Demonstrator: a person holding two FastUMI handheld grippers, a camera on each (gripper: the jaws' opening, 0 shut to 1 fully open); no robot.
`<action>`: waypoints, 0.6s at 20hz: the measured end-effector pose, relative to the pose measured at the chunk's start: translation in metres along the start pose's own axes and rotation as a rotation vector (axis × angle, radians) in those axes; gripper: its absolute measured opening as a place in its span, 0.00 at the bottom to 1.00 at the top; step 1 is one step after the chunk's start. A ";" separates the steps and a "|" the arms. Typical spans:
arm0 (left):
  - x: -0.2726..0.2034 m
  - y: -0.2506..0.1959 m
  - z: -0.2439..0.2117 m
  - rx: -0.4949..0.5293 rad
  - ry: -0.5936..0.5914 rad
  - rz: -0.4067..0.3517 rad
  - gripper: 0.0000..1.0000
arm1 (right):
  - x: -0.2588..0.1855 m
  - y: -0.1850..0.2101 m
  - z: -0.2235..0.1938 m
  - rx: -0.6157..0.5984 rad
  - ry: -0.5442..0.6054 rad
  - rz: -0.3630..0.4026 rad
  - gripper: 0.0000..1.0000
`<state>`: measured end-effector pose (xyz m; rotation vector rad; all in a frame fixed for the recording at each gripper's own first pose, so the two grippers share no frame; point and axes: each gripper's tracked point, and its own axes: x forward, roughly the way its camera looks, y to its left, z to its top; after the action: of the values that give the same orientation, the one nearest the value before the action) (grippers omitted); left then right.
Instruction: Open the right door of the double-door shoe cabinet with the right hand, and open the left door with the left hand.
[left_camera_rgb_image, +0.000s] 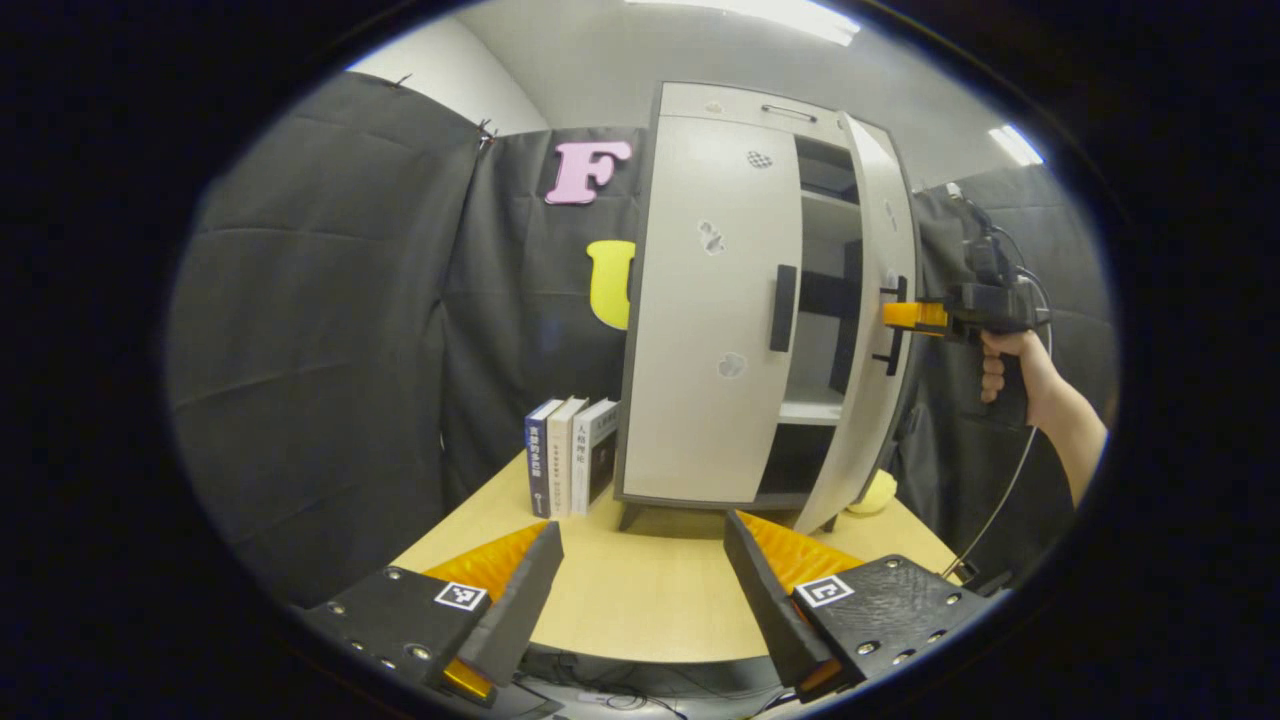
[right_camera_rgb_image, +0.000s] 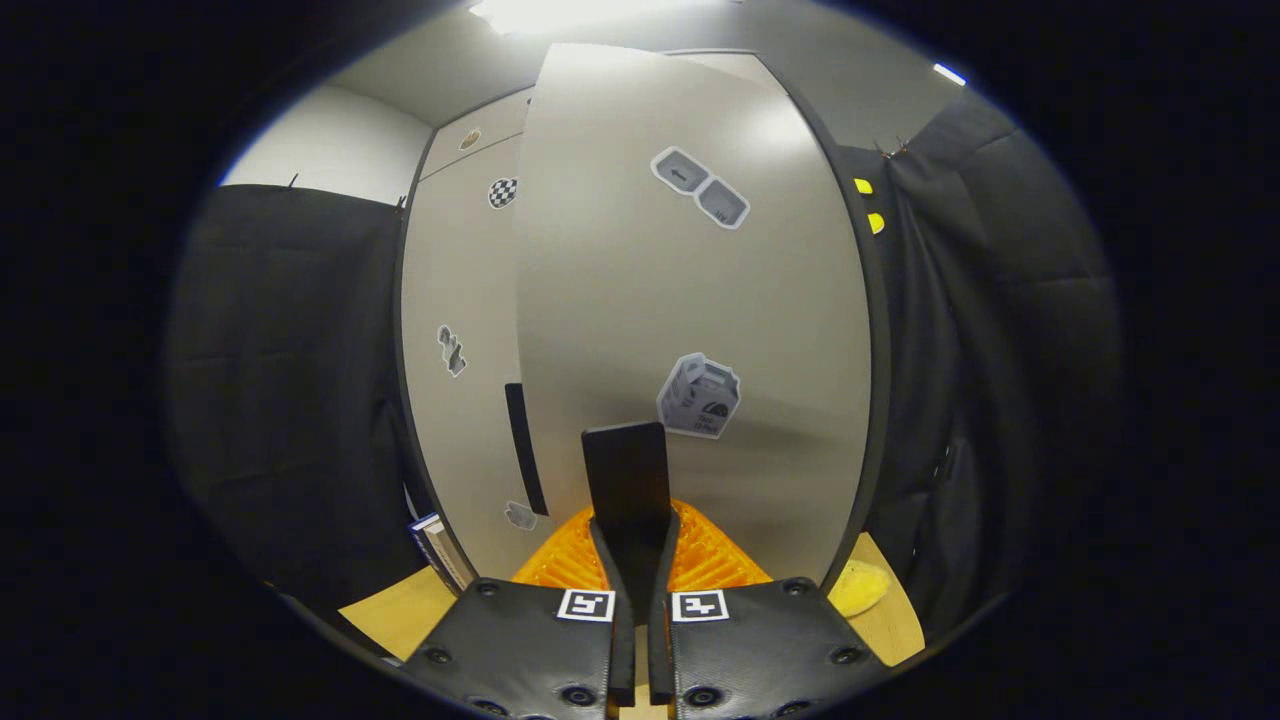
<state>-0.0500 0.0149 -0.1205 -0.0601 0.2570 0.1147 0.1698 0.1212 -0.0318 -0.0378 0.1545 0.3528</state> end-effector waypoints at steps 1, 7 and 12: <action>0.000 -0.004 -0.001 0.001 0.002 -0.008 0.96 | -0.002 -0.002 0.000 0.001 -0.002 0.001 0.07; 0.004 -0.018 0.001 0.036 -0.004 -0.038 0.95 | -0.019 -0.013 -0.002 0.006 -0.003 -0.002 0.07; 0.011 -0.020 0.002 0.036 -0.007 -0.041 0.96 | -0.035 -0.025 -0.004 0.013 0.001 -0.008 0.09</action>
<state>-0.0367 -0.0036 -0.1201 -0.0295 0.2502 0.0691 0.1458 0.0862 -0.0298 -0.0256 0.1574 0.3437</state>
